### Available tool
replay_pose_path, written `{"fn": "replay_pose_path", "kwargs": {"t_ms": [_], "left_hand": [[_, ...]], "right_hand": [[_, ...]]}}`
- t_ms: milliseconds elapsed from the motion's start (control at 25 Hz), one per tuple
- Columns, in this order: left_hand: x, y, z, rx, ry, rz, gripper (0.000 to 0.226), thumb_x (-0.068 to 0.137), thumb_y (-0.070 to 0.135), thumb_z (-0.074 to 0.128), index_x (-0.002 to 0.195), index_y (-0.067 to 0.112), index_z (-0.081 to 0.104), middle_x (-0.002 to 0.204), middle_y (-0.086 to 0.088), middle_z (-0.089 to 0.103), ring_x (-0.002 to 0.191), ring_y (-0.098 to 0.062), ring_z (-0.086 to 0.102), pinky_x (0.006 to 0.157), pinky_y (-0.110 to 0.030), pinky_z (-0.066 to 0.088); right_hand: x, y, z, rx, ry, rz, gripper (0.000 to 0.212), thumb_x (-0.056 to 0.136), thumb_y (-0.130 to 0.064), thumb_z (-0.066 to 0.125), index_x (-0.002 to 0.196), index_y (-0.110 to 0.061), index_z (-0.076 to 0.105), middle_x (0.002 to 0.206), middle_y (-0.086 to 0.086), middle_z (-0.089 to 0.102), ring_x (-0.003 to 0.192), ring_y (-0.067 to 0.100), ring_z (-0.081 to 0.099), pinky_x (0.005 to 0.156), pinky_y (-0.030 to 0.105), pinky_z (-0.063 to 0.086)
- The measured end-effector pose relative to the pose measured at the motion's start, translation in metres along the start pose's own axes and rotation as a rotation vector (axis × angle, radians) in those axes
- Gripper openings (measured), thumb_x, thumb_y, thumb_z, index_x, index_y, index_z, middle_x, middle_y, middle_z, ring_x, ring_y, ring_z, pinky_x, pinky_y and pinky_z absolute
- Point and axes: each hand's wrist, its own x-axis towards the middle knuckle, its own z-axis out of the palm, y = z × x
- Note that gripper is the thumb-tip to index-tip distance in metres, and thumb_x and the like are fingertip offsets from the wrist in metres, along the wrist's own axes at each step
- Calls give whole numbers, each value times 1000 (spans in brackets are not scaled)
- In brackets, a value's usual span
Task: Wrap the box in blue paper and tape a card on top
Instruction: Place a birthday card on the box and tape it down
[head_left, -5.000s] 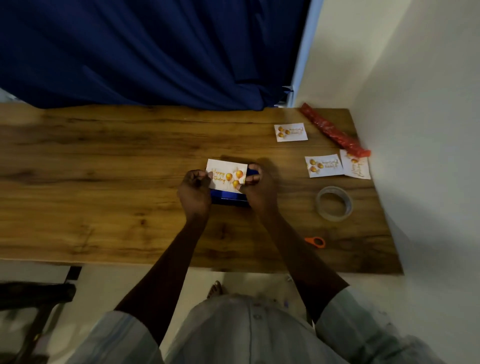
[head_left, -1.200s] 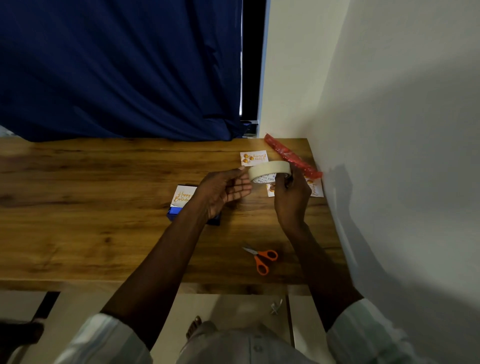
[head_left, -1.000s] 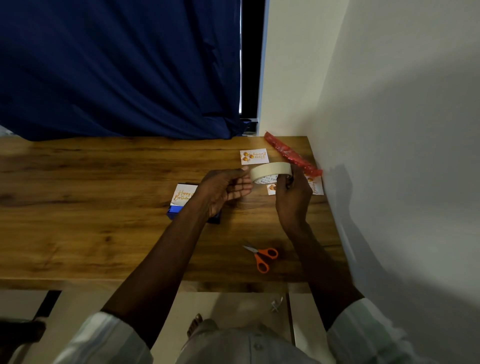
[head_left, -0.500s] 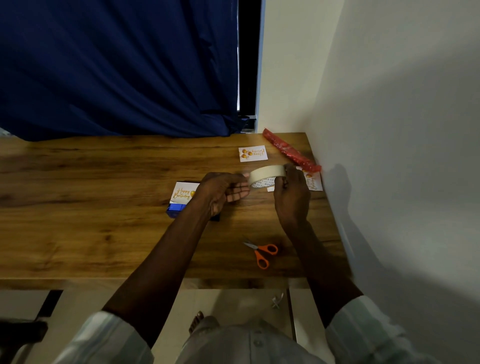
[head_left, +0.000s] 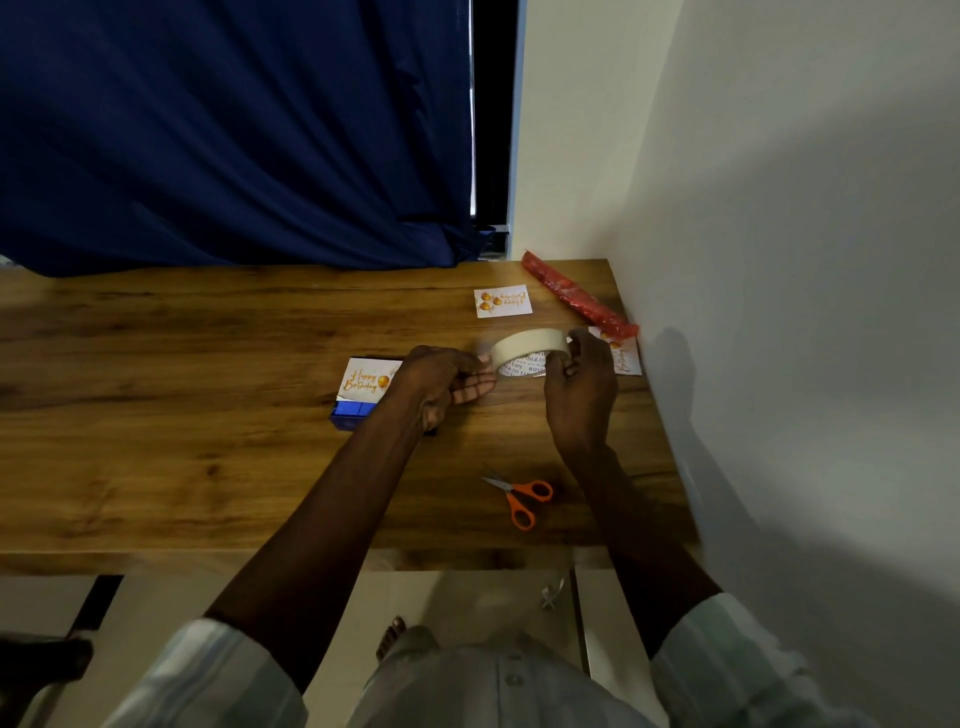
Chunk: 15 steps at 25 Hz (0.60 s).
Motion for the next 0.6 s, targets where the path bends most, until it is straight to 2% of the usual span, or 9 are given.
{"fn": "replay_pose_path", "kwargs": {"t_ms": [120,200,320,480,600], "left_hand": [[3,-4,1,5,-24,-24,4,89,-7,58,87,-7,61,86,-18,66,78,-26,67,69,-33,60],[7,-6,0,50,-8,-25,7,89,-7,57,84,-6,61,85,-17,66,77,-25,67,70,-33,59],[14,-11,-2,137,23,-16,2,87,-6,61,88,-7,62,85,-18,68,76,-25,69,72,-36,60],[22,-15,-5,138,-41,-61,4,91,-7,55,93,-9,59,91,-19,66,83,-28,68,73,-36,59],[27,-18,-9,148,-101,-117,16,95,-5,48,108,-7,57,96,-20,67,85,-27,68,68,-32,60]], "right_hand": [[-5,4,5,207,-57,166,38,91,-13,63,128,-8,56,121,9,62,105,15,60,77,11,45],[-9,8,6,217,-95,202,40,93,-13,61,132,-8,54,122,9,63,105,13,60,79,14,46],[-11,13,5,181,-110,171,40,94,-11,59,133,-8,53,124,11,62,110,19,60,85,21,48],[-10,24,2,131,-123,113,38,95,-13,58,132,-6,54,122,13,63,106,15,58,87,26,51],[-14,38,-2,79,-79,54,37,93,-9,60,129,-2,57,118,16,66,105,21,61,88,28,50]]}}
